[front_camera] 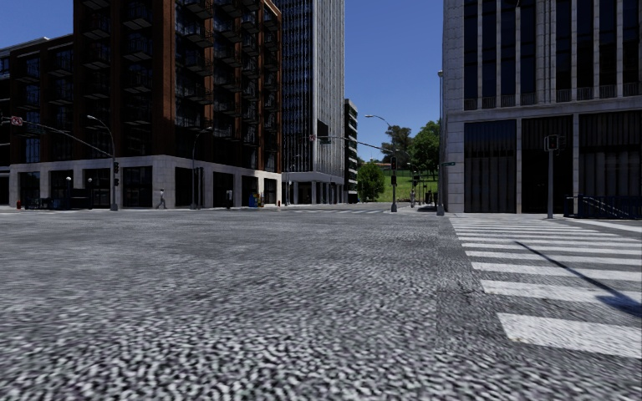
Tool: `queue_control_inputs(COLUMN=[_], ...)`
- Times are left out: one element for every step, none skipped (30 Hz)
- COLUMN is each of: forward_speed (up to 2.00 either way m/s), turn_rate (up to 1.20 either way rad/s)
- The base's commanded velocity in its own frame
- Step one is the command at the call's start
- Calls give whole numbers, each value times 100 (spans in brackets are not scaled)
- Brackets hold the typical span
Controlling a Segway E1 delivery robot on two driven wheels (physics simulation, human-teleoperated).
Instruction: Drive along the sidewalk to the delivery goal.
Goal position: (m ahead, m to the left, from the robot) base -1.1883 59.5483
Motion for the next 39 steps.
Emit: queue_control_inputs(forward_speed=[0, 0, 0, 0, 0, 0, 0, 0, 0, 0, 0, 0, 0, 0, 0, 0, 0, 0, 0, 0, 0, 0, 0, 0, 0, 0, 0, 0, 0, 0, -3, -16, -31, -31, -40, -42, -42, -42, -42], turn_rate=[0, 0, 0, 0, 0, 0, 0, 0, 0, 0, 0, 0, 0, 0, 0, 0, 0, 0, 0, 0, 0, 0, 0, 0, 0, 0, 0, 0, 0, 0, 0, 0, 0, 0, 0, 0, 0, 0, 0])
